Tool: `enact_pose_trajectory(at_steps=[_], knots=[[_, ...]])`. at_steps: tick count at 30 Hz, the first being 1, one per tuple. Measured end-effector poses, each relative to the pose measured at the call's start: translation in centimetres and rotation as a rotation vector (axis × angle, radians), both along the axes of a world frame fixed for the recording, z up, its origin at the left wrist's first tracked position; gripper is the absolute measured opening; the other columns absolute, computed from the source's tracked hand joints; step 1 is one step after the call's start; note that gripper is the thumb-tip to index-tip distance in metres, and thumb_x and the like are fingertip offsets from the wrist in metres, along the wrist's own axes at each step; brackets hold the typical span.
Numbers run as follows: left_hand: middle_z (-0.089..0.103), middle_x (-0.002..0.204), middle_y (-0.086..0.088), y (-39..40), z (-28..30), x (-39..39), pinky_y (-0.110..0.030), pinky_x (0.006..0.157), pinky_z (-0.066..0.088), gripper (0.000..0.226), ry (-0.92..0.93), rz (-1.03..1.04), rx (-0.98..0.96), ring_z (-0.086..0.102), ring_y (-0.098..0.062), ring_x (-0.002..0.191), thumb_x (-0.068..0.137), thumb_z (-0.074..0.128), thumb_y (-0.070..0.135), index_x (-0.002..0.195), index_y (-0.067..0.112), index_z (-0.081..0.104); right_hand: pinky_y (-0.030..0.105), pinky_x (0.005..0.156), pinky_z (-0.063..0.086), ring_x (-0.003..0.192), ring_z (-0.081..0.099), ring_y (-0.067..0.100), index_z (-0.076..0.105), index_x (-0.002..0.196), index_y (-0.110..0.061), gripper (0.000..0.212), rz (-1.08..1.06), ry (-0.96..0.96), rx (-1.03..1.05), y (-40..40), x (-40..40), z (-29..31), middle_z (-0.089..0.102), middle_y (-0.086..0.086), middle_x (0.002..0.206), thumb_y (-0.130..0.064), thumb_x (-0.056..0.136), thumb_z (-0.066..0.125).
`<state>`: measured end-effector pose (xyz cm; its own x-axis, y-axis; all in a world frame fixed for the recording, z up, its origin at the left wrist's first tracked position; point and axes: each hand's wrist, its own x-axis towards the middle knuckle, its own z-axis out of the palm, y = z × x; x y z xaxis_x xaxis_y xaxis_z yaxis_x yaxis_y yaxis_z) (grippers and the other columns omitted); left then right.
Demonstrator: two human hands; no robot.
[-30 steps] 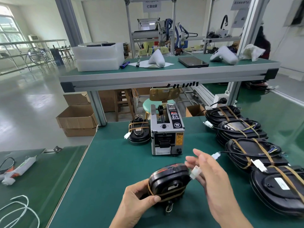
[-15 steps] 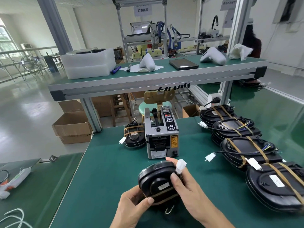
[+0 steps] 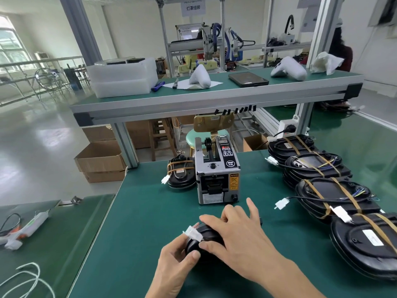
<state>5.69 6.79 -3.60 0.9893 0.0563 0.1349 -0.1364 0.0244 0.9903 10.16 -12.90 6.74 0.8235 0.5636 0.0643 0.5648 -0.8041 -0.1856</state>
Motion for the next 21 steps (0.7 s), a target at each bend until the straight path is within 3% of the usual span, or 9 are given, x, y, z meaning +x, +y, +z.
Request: enact_pose_trajectory(at_steps=[2,5,8,10,12,14,16,21], knots=[[0.08,0.12,-0.006,0.0,0.3,-0.1,-0.022,0.094,0.055,0.062,0.018,0.014,-0.003,0.074,-0.015,0.113,0.076,0.089,0.062,0.124,0.026,0.078,0.052,0.122,-0.017,0.111,0.042,0.017,0.03,0.146,-0.051,0.071,0.008,-0.014,-0.026,0.2,-0.2,-0.3,0.036,-0.008,0.105,-0.082,0.084,0.014],[0.077,0.127,-0.012,0.0,0.2,-0.1,-0.026,0.099,0.055,0.059,0.018,-0.005,-0.012,0.073,-0.025,0.121,0.083,0.089,0.05,0.132,0.022,0.074,0.051,0.124,-0.013,0.113,0.041,0.017,0.029,0.15,-0.05,0.069,0.016,0.005,-0.023,0.0,-0.4,-0.3,0.036,-0.008,0.107,-0.079,0.087,0.023],[0.075,0.13,-0.015,0.2,0.2,-0.2,-0.027,0.101,0.054,0.058,0.031,-0.035,-0.018,0.071,-0.029,0.124,0.086,0.087,0.045,0.136,0.019,0.071,0.039,0.125,-0.007,0.121,0.04,0.008,0.028,0.155,-0.049,0.083,0.089,0.214,0.045,-0.9,0.1,0.6,0.04,-0.014,0.114,-0.08,0.079,0.037],[0.076,0.129,-0.013,0.1,0.4,-0.2,-0.025,0.1,0.054,0.057,0.044,-0.034,-0.016,0.071,-0.025,0.123,0.087,0.087,0.045,0.135,0.02,0.072,0.019,0.119,0.016,0.119,0.048,-0.005,0.044,0.15,-0.048,0.079,0.076,0.383,0.216,-1.4,1.5,1.6,0.053,-0.023,0.117,-0.077,0.077,0.051],[0.077,0.128,-0.01,0.0,0.6,-0.3,-0.022,0.099,0.054,0.055,0.053,-0.032,-0.001,0.072,-0.021,0.122,0.086,0.087,0.046,0.134,0.021,0.073,0.005,0.093,0.04,0.102,0.062,-0.009,0.067,0.13,-0.041,0.048,-0.067,0.42,0.492,-1.4,3.4,2.5,0.069,-0.023,0.106,-0.058,0.085,0.065],[0.077,0.127,-0.007,-0.2,0.9,-0.4,-0.019,0.099,0.053,0.054,0.058,-0.032,0.004,0.072,-0.019,0.122,0.085,0.088,0.048,0.132,0.024,0.075,0.016,0.079,0.053,0.083,0.071,-0.001,0.078,0.104,-0.029,0.016,-0.278,0.422,0.753,-0.8,5.7,2.6,0.076,-0.016,0.091,-0.035,0.095,0.067],[0.077,0.127,-0.007,-0.2,1.2,-0.5,-0.019,0.099,0.053,0.055,0.059,-0.037,-0.009,0.072,-0.019,0.123,0.084,0.088,0.048,0.131,0.024,0.075,0.032,0.071,0.057,0.066,0.073,0.008,0.077,0.089,-0.014,0.017,-0.44,0.482,0.859,0.5,7.8,2.1,0.078,-0.004,0.085,-0.018,0.097,0.063],[0.077,0.128,-0.01,-0.4,1.6,-0.9,-0.02,0.099,0.054,0.054,0.054,-0.05,-0.041,0.071,-0.021,0.123,0.085,0.088,0.044,0.131,0.02,0.075,0.026,0.052,0.048,0.056,0.068,0.019,0.073,0.095,-0.003,0.015,-0.722,0.665,1.009,3.9,11.2,0.5,0.075,0.016,0.095,0.002,0.092,0.059]])
